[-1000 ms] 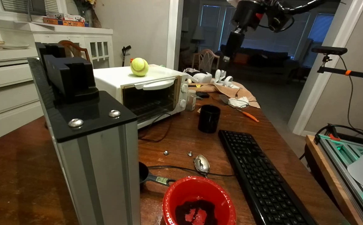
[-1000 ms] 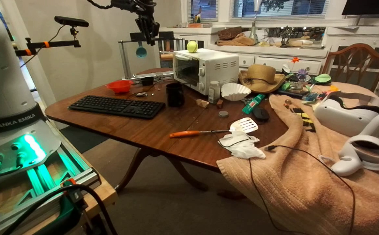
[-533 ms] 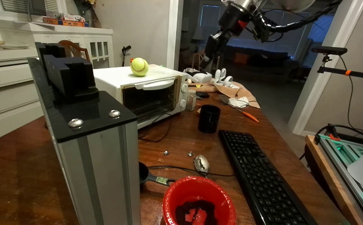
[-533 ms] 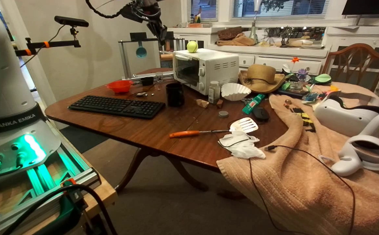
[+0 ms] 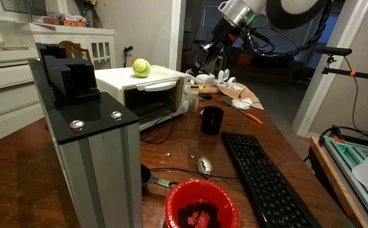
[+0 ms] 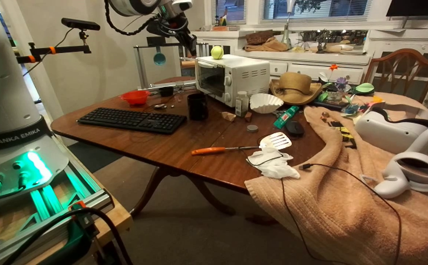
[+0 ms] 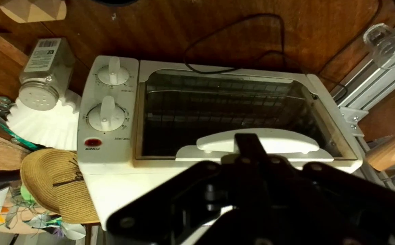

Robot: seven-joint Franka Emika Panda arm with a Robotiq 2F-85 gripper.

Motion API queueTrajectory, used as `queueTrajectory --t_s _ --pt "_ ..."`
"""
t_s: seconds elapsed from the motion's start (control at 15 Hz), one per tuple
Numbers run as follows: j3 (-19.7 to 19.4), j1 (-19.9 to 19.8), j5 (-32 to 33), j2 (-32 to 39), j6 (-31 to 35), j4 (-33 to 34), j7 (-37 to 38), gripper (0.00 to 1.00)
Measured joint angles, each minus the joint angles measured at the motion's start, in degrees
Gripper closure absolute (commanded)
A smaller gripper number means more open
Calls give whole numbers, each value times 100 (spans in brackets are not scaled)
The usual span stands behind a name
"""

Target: Open the white oven.

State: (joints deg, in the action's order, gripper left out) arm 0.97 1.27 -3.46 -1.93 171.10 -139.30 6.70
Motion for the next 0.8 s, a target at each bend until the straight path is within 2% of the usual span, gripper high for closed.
queueTrajectory --t_s 0.2,0.8 --pt "-4 -28 389 214 316 80 282 99" --pt "-9 -26 400 281 412 126 365 100"
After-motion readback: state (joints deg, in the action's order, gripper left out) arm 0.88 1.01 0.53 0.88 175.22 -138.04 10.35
